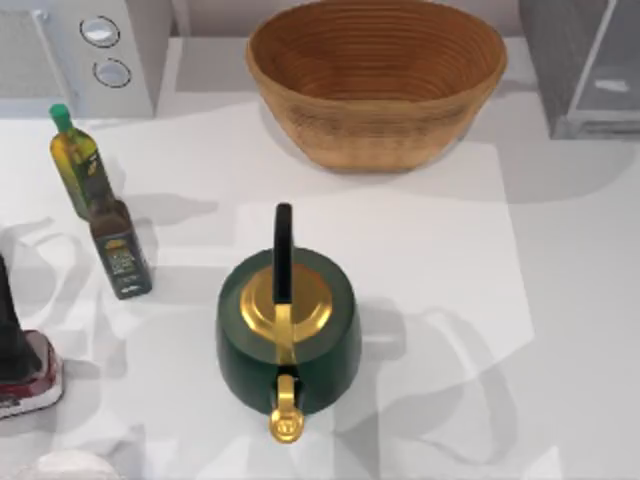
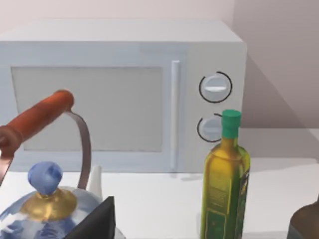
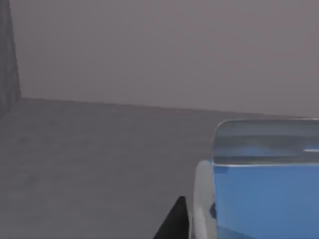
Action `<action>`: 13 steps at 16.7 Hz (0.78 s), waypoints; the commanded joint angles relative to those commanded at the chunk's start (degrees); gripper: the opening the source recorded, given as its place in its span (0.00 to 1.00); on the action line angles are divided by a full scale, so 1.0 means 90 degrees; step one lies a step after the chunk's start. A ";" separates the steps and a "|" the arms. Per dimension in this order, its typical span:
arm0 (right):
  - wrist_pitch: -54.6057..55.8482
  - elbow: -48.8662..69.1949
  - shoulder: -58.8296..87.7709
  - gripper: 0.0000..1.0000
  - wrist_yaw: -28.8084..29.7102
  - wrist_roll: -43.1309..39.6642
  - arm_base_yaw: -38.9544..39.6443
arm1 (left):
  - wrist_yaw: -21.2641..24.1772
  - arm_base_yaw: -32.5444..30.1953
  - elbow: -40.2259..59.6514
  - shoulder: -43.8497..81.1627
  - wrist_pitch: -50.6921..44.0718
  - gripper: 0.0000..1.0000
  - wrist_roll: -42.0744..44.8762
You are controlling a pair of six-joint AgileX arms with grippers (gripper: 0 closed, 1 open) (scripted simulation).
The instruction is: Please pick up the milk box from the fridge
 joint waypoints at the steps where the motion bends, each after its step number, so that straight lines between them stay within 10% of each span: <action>1: -0.0112 -0.0003 -0.0126 0.00 0.0000 -0.0018 -0.0032 | 0.0000 0.0000 0.0000 0.0000 0.0000 1.00 0.0000; 13: -0.0678 -0.0276 -0.0742 0.00 0.0081 0.0327 -0.0170 | 0.0000 0.0000 0.0000 0.0000 0.0000 1.00 0.0000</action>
